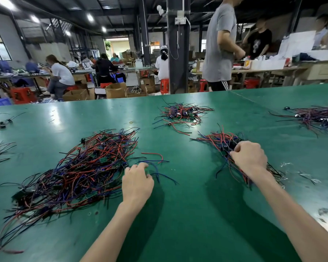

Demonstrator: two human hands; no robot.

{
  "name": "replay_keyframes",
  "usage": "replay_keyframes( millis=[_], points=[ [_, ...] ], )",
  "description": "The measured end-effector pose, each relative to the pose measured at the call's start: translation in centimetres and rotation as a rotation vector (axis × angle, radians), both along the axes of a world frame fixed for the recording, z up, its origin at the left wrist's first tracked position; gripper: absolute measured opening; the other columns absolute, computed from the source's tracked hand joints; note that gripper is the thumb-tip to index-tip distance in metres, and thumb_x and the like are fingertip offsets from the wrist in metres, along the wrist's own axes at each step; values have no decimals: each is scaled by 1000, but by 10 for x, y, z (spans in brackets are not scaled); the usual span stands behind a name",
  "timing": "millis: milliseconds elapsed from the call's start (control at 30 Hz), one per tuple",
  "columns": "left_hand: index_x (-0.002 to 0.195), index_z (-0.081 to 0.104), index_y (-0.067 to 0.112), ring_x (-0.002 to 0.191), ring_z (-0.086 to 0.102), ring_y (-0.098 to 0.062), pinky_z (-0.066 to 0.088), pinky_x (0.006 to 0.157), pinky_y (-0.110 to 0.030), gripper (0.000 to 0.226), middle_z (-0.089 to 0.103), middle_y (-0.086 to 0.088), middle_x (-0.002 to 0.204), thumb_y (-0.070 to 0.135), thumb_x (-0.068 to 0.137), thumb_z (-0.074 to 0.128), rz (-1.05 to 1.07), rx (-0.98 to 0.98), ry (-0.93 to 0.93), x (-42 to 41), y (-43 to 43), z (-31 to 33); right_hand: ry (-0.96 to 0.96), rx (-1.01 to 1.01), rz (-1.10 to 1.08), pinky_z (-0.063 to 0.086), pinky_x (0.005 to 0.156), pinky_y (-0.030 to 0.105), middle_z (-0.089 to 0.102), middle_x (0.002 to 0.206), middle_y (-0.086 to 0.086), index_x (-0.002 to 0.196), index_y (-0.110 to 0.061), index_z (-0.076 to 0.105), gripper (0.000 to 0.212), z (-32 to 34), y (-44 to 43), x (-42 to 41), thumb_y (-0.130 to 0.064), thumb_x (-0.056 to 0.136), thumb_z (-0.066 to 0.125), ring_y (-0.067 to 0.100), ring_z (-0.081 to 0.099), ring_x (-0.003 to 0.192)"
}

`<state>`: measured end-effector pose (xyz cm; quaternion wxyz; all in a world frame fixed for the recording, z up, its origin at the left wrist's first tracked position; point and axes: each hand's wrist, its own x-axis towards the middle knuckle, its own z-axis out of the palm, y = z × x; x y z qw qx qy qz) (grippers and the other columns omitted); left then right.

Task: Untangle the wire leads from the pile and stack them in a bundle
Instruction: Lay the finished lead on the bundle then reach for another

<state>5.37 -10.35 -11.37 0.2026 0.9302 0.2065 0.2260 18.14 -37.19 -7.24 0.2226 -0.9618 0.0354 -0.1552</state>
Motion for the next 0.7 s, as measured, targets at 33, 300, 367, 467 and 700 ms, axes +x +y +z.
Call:
replay_keyframes(
  millis=[33, 300, 367, 467, 700],
  points=[
    [118, 61, 18, 109, 46, -24, 38, 91, -32, 28, 62, -4, 113, 17, 92, 51, -1, 18, 35, 0, 0, 0, -24, -40, 2, 51, 77, 38, 66, 98, 18, 92, -9, 71, 15, -1, 3, -2, -21, 84, 66, 37, 62, 91],
    [101, 65, 15, 95, 57, -20, 46, 84, -33, 15, 66, -2, 100, 9, 92, 55, -84, -47, -4, -1, 3, 1, -276, -22, 159, 45, 68, 38, 60, 98, 15, 95, -5, 66, 17, -7, 32, -21, -15, 90, 53, 37, 60, 83],
    [101, 62, 13, 94, 58, -22, 46, 84, -36, 13, 67, -3, 100, 8, 92, 54, -114, -62, -9, -1, 1, 0, -286, 2, 216, 44, 68, 38, 61, 96, 13, 93, -7, 67, 15, -11, 41, -27, -15, 90, 54, 36, 60, 81],
    [103, 60, 14, 98, 56, -23, 45, 86, -36, 13, 66, -4, 101, 9, 92, 54, -146, -25, 0, 1, -1, -2, -268, 34, 322, 45, 70, 37, 63, 95, 9, 92, -10, 67, 13, -16, 54, -38, -15, 89, 55, 33, 60, 84],
    [118, 53, 21, 109, 47, -19, 36, 90, -29, 26, 60, 2, 113, 24, 92, 58, -13, 163, -47, 1, 4, -2, -80, -16, 648, 39, 98, 33, 55, 125, 4, 127, -15, 53, 51, -26, 93, -56, -49, 88, 57, 22, 52, 113]
  ],
)
